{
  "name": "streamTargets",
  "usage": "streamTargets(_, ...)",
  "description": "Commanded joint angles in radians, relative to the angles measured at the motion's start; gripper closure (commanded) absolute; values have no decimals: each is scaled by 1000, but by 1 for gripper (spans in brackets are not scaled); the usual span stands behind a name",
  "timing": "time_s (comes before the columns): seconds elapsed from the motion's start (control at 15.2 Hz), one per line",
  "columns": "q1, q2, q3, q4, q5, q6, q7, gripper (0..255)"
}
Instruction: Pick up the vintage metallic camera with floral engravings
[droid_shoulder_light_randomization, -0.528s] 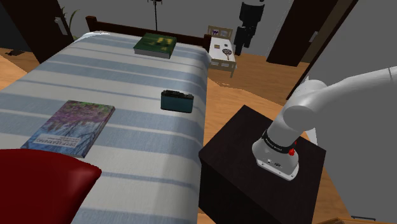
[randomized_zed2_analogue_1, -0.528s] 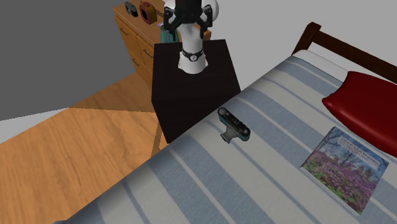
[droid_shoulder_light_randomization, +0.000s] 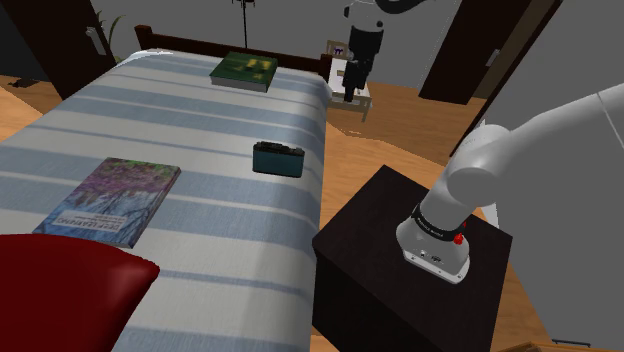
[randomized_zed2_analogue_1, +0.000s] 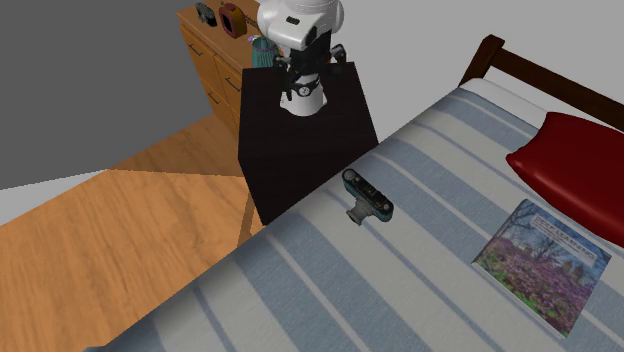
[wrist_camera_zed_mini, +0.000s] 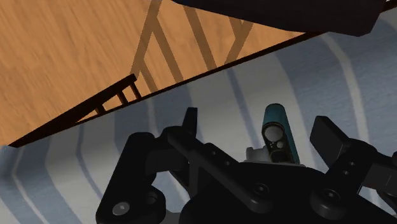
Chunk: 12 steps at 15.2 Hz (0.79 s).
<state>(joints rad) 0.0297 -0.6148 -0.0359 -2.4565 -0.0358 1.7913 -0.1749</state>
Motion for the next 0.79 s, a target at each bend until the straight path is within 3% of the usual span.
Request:
streamTargets(0.0,18,51,1,-21,17,78,-16,0)
streamTargets(0.73,118,407,13,28,131,407,-143,0)
